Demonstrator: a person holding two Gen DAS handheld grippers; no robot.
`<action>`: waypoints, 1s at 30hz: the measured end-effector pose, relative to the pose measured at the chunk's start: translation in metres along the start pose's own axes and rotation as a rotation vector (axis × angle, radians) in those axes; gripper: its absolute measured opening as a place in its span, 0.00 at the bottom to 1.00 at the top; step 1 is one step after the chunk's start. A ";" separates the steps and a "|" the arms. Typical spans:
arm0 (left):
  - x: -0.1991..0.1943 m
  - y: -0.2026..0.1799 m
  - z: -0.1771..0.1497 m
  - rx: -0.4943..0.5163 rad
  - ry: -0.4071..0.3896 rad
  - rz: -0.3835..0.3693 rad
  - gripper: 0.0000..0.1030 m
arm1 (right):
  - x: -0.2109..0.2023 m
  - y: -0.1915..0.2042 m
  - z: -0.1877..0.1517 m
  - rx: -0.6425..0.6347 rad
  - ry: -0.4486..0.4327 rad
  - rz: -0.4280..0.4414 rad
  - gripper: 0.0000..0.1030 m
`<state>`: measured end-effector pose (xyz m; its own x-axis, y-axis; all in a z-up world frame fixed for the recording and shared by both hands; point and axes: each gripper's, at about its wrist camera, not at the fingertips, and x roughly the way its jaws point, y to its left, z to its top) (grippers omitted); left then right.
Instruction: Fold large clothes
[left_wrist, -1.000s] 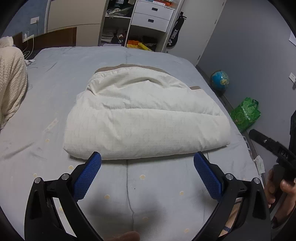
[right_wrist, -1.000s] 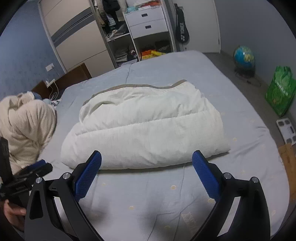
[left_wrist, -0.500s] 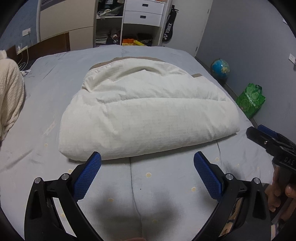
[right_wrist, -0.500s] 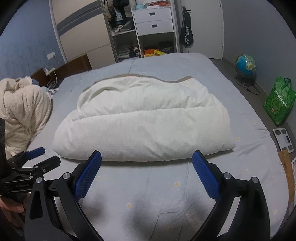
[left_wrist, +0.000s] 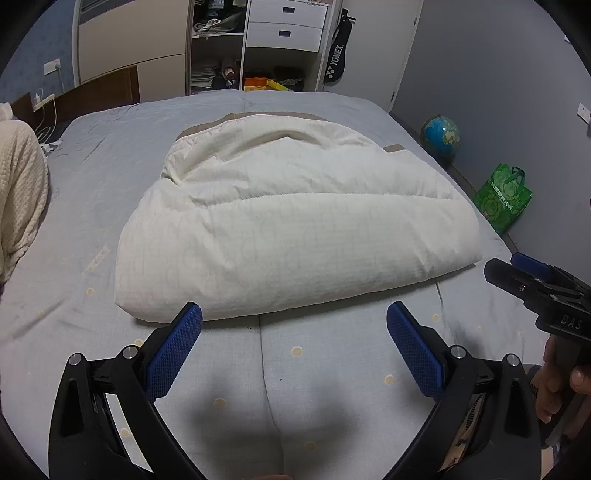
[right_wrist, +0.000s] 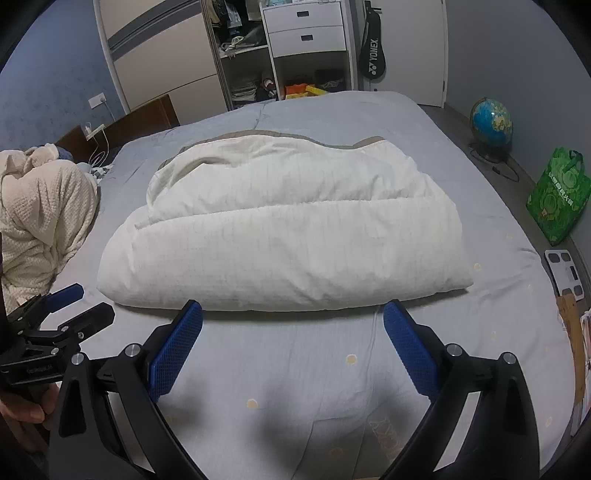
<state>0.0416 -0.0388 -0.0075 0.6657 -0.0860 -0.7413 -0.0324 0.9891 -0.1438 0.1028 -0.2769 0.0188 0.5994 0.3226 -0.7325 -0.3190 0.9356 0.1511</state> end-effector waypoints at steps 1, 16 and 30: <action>0.000 0.000 0.000 0.001 0.000 0.002 0.93 | 0.000 0.000 0.000 0.002 0.000 0.001 0.91; 0.003 0.001 0.000 -0.006 0.001 0.013 0.94 | 0.003 -0.005 0.000 0.028 0.008 0.010 0.91; 0.002 0.002 0.000 -0.009 0.002 0.012 0.94 | 0.004 -0.005 -0.001 0.025 0.012 0.007 0.91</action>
<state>0.0428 -0.0373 -0.0095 0.6635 -0.0746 -0.7445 -0.0466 0.9890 -0.1407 0.1064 -0.2803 0.0145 0.5885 0.3277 -0.7391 -0.3047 0.9367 0.1727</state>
